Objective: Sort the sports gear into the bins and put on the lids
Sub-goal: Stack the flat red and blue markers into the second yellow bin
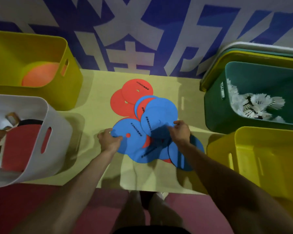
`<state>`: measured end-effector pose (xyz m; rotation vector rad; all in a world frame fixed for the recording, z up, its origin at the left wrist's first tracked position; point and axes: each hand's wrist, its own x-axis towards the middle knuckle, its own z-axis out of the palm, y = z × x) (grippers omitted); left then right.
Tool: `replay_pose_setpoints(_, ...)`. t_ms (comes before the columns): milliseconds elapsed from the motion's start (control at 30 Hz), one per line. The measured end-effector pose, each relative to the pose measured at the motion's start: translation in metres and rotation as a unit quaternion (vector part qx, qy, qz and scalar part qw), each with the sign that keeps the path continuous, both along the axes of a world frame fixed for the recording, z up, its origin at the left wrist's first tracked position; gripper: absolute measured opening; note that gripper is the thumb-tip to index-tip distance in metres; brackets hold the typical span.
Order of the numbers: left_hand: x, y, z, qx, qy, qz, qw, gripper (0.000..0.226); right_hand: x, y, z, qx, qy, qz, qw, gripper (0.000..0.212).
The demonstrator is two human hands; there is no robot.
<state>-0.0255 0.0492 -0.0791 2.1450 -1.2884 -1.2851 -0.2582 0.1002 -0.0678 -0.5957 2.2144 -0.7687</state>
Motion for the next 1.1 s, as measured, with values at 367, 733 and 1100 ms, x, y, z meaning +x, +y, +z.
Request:
replay_pose_setpoints(367,0.011,-0.008,-0.036,0.008,-0.04,-0.028,0.999,0.07,0.029,-0.018,-0.039,0.112,0.076,-0.074,0.988,0.083)
replay_pose_setpoints(733,0.01,-0.01,-0.025,0.012,0.029,-0.018,0.999,0.061,0.04,-0.019,-0.02,0.026,0.018,-0.128,0.991,0.035)
replay_pose_setpoints(1100,0.012,0.006,0.013,-0.002,0.169,-0.055,0.984,0.009,0.035,-0.007,0.057,-0.128,0.052,-0.023,0.99,0.032)
